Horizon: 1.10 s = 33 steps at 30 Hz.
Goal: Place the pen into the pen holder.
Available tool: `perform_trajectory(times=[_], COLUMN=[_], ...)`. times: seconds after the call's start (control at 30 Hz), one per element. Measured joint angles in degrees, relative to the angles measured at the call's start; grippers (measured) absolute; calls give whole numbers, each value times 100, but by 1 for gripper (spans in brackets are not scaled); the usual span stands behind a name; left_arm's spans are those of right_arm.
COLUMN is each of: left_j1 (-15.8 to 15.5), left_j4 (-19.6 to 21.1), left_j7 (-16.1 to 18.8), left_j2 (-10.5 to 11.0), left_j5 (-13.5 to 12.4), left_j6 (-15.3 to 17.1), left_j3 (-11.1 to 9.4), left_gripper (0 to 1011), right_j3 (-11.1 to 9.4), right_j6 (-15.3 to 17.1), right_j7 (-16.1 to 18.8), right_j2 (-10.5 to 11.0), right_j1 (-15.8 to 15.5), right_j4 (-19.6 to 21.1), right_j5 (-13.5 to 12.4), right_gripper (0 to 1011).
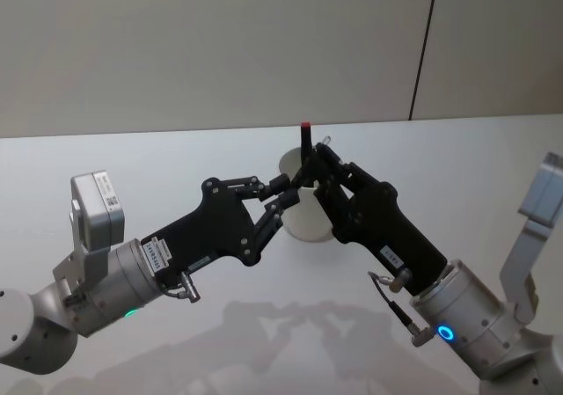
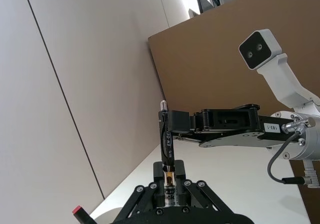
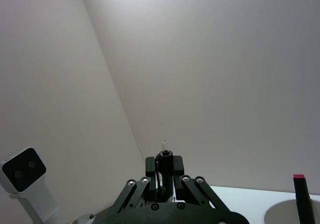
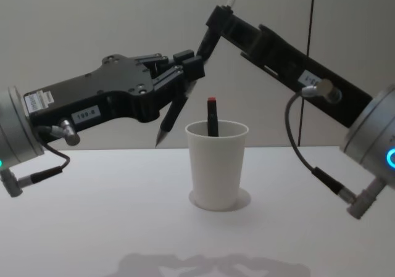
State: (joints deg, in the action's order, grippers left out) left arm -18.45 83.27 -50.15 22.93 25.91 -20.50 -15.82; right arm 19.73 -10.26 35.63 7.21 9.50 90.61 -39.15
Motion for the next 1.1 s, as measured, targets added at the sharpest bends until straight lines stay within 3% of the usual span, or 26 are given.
perform_trajectory(times=[0.73,1.1], left_j1=[0,0], left_j4=[0,-1], left_j7=[5,0], left_j2=[0,0], left_j5=[4,-7], left_j6=[0,0], left_j3=[0,0], left_gripper=[133,447], right_j3=[21,27], right_j6=[-72,-103], right_j7=[-145,-174], right_j2=[13,12], right_j1=[17,43], right_j4=[-4,-30], right_j5=[-18,-21], right_gripper=[184,184])
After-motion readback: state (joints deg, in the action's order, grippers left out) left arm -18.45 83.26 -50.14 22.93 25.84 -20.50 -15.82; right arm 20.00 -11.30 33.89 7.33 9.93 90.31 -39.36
